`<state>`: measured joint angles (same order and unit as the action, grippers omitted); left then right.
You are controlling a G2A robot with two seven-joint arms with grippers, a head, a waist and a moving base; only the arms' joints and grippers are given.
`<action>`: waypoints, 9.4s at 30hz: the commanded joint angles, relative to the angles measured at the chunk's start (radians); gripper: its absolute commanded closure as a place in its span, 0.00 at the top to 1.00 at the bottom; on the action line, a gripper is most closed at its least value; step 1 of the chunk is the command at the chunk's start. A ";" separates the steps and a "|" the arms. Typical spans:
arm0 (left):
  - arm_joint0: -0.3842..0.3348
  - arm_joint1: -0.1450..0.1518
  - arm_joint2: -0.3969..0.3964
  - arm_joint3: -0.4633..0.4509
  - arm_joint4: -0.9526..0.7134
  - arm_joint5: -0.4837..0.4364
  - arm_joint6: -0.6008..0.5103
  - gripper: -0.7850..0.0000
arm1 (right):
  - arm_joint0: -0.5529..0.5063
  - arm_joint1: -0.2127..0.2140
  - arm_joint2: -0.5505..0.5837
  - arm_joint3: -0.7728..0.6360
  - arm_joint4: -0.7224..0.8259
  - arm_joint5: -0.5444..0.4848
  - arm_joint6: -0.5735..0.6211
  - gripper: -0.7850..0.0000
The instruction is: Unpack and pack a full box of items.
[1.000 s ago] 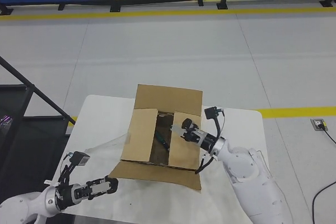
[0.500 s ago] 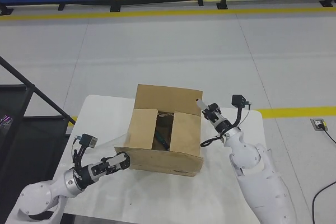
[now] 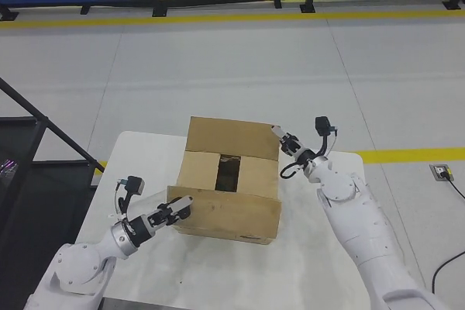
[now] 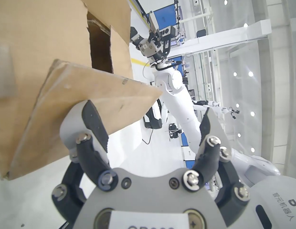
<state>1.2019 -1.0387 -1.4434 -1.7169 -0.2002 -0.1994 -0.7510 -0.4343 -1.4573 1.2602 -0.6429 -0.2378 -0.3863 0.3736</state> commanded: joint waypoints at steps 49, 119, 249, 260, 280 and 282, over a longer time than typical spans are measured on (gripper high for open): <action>-0.160 -0.045 0.188 0.090 0.182 0.120 0.226 1.00 | -0.226 0.116 -0.019 -0.495 0.301 0.157 0.675 1.00; -0.070 -0.143 0.051 0.413 -0.235 -0.246 0.768 1.00 | -0.268 0.126 -0.036 -0.472 0.340 0.137 0.651 1.00; -0.121 -0.163 0.084 0.073 0.067 0.002 0.145 1.00 | -0.506 0.239 0.001 -0.740 0.463 -0.050 0.567 1.00; -0.235 -0.179 0.197 0.217 0.266 0.031 0.245 1.00 | -0.520 0.245 -0.004 -0.770 0.447 -0.061 0.550 1.00; -0.187 -0.168 0.195 0.127 0.195 -0.010 0.084 1.00 | -0.511 0.260 -0.015 -0.779 0.440 0.061 0.586 1.00; -0.185 -0.171 0.188 0.126 0.173 -0.018 0.139 1.00 | -0.501 0.259 -0.021 -0.774 0.440 0.062 0.584 1.00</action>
<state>1.0171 -1.2083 -1.2506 -1.5909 -0.0129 -0.2150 -0.6458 -0.9394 -1.1977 1.2414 -1.4184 0.2019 -0.3218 0.9593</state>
